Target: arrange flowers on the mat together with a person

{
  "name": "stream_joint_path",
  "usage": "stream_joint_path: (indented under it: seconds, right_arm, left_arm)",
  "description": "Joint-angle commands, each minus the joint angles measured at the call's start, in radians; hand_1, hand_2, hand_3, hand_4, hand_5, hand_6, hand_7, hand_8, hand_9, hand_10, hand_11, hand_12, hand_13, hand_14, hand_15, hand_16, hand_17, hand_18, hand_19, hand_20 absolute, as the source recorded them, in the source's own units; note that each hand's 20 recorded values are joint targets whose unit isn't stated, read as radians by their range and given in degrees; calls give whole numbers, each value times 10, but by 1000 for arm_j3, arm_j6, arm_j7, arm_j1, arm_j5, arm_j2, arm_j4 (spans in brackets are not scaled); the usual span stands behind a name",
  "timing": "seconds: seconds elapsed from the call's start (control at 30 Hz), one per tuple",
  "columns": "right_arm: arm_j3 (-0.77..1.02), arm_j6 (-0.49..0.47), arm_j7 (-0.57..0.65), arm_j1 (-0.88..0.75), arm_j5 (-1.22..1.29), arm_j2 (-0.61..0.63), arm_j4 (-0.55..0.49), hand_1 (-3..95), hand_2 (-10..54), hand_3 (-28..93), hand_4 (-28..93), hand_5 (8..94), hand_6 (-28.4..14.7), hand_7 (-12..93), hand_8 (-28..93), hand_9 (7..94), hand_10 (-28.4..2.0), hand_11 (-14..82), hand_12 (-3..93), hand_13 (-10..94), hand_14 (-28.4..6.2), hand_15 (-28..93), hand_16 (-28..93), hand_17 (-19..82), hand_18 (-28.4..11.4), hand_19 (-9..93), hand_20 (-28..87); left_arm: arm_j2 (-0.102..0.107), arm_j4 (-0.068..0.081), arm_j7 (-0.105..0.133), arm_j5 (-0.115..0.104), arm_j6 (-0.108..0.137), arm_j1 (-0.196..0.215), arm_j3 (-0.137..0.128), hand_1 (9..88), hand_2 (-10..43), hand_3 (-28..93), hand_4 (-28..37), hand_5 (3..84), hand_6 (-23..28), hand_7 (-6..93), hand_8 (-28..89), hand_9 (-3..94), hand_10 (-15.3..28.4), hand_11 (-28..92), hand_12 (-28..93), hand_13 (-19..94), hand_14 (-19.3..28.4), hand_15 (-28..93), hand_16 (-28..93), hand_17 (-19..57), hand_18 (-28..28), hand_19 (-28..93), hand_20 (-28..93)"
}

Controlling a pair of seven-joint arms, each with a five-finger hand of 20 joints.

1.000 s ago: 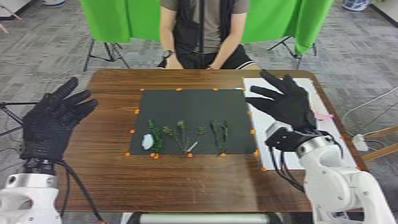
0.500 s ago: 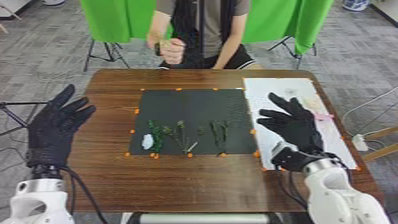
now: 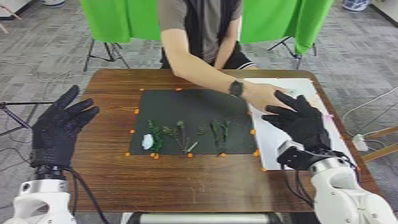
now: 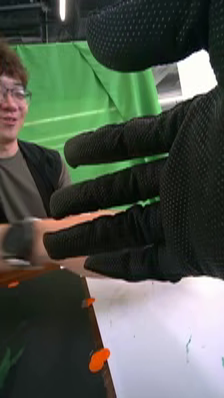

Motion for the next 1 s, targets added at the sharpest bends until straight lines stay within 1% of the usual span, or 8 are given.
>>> stream_joint_path:
  seconds: [0.03, 0.13, 0.63, 0.67, 0.7, 0.8, 0.9, 1.0]
  right_arm:
    - [-12, -5, 4, 9, -6, -2, 2, 169, 120, 699, -265, 452, 8, 142, -134, 523, -158, 158, 140, 407, -180, 386, 128, 44, -177, 398, 202]
    - [-13, -1, 6, 9, -5, -2, 0, 169, 120, 700, -265, 450, 9, 142, -134, 523, -158, 158, 140, 408, -180, 385, 130, 44, -177, 398, 202]
    - [-19, 13, 12, 9, -8, -1, -2, 171, 105, 682, -269, 456, 8, 145, -135, 529, -158, 163, 140, 412, -177, 389, 133, 43, -177, 400, 205]
    - [-18, 13, 13, 8, -1, -1, -2, 171, 104, 682, -268, 456, 8, 145, -135, 529, -158, 164, 140, 414, -176, 389, 133, 43, -177, 400, 205]
    - [-15, 6, 11, 10, 1, -3, 0, 170, 104, 681, -268, 457, 7, 146, -135, 530, -158, 164, 140, 414, -176, 388, 133, 43, -177, 400, 205]
    - [-14, 7, 17, 3, -8, -4, -4, 170, 102, 682, -267, 457, 7, 145, -136, 532, -159, 164, 141, 414, -176, 389, 133, 43, -177, 401, 206]
    - [-14, 12, 16, 2, -3, -2, -4, 169, 100, 682, -266, 457, 7, 146, -136, 533, -159, 164, 140, 416, -175, 390, 134, 43, -178, 401, 206]
    - [-16, 13, 17, 4, -4, -2, -3, 170, 99, 682, -266, 458, 7, 146, -136, 533, -158, 165, 140, 416, -175, 391, 134, 43, -178, 402, 206]
  left_arm:
    - [2, 2, -8, -3, 2, -3, 11, 210, 67, 762, -282, 385, 79, 46, -64, 396, 192, 214, 116, 304, 265, 491, -61, -47, 269, 585, 146]
    - [2, 1, -17, 1, 3, -2, 13, 210, 66, 764, -282, 385, 80, 45, -64, 396, 192, 214, 116, 303, 265, 491, -62, -47, 269, 583, 149]
    - [11, 1, -9, -6, 9, -8, 23, 214, 65, 766, -280, 385, 82, 46, -63, 395, 193, 216, 116, 303, 264, 494, -62, -47, 268, 578, 158]
    - [7, 2, -16, -3, 4, -11, 22, 214, 65, 766, -280, 385, 82, 46, -63, 395, 193, 216, 116, 302, 265, 494, -62, -47, 268, 578, 158]
    - [10, 3, -11, -6, 8, -12, 24, 214, 65, 766, -279, 385, 82, 47, -63, 395, 193, 216, 116, 302, 265, 494, -63, -47, 268, 578, 159]
    - [9, 1, -22, -7, 15, -11, 25, 215, 65, 766, -279, 385, 83, 48, -63, 396, 193, 218, 116, 303, 265, 495, -63, -48, 267, 577, 161]
    - [7, 1, -20, -5, 11, -11, 24, 215, 65, 766, -278, 386, 84, 49, -63, 396, 194, 218, 116, 302, 266, 496, -63, -48, 267, 577, 162]
    - [2, 1, -30, 0, 5, -12, 21, 216, 66, 765, -278, 387, 85, 51, -63, 395, 194, 219, 116, 302, 266, 496, -64, -48, 267, 576, 164]
